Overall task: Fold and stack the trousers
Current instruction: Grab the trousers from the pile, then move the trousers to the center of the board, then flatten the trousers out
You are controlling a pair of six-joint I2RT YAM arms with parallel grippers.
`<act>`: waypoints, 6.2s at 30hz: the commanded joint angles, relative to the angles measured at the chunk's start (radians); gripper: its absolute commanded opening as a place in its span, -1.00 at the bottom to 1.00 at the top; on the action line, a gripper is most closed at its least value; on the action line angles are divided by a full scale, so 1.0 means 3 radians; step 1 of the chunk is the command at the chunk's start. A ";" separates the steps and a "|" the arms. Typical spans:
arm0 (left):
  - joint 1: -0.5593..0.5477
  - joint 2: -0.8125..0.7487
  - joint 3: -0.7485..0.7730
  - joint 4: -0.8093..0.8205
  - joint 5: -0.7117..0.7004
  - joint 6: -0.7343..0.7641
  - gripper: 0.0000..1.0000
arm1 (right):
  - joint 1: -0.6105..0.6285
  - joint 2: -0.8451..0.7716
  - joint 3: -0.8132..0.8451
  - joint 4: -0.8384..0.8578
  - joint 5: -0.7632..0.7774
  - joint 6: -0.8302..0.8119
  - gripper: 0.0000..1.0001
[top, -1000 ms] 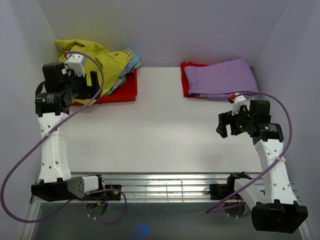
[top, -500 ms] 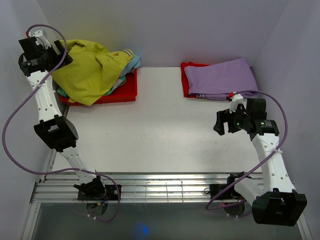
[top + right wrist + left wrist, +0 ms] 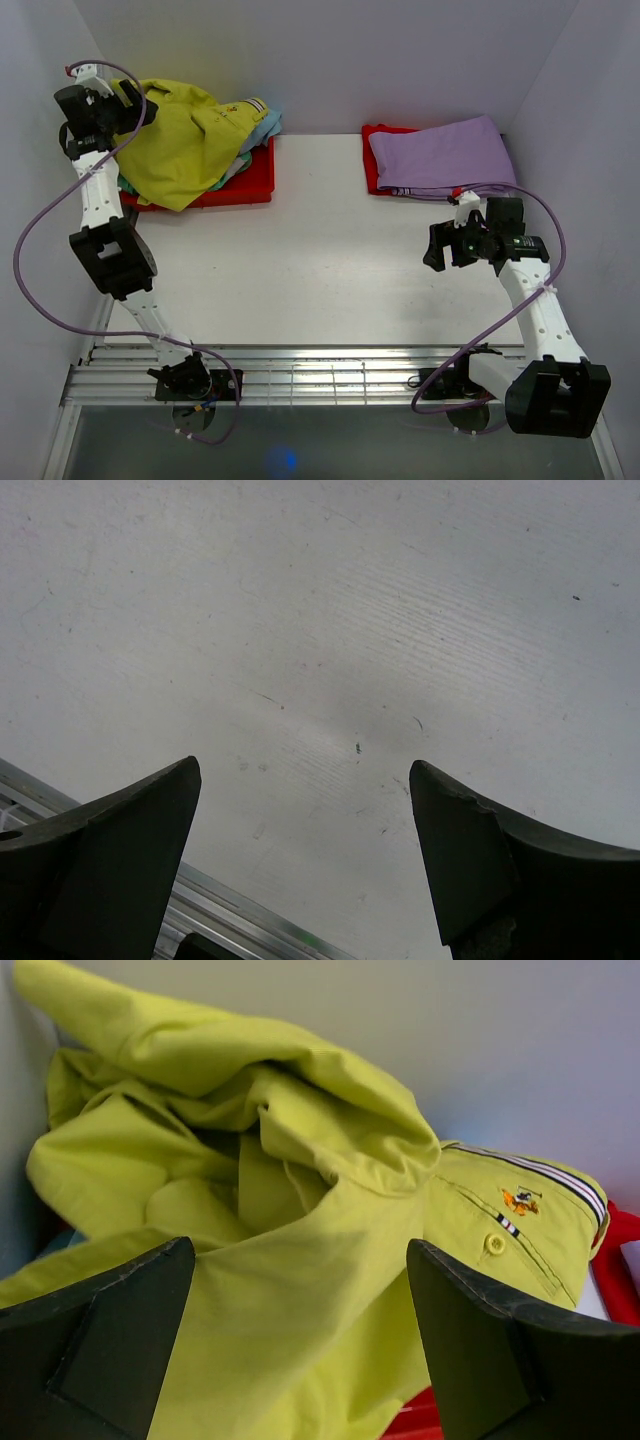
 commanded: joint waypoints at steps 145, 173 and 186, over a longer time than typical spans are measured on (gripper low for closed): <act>-0.3106 -0.3498 -0.4774 0.0010 0.0441 0.1789 0.96 | 0.0923 0.0454 0.1711 0.0497 0.0398 0.0122 -0.85; -0.4625 -0.2512 -0.4738 0.1585 -0.1635 0.0425 0.96 | 0.0621 0.0700 0.1901 0.0763 0.0926 0.1053 -0.85; -0.3342 -0.2990 -0.4273 0.0503 -0.2118 0.0829 -1.00 | 0.0473 0.0112 0.1395 0.0855 0.1033 0.0486 -0.85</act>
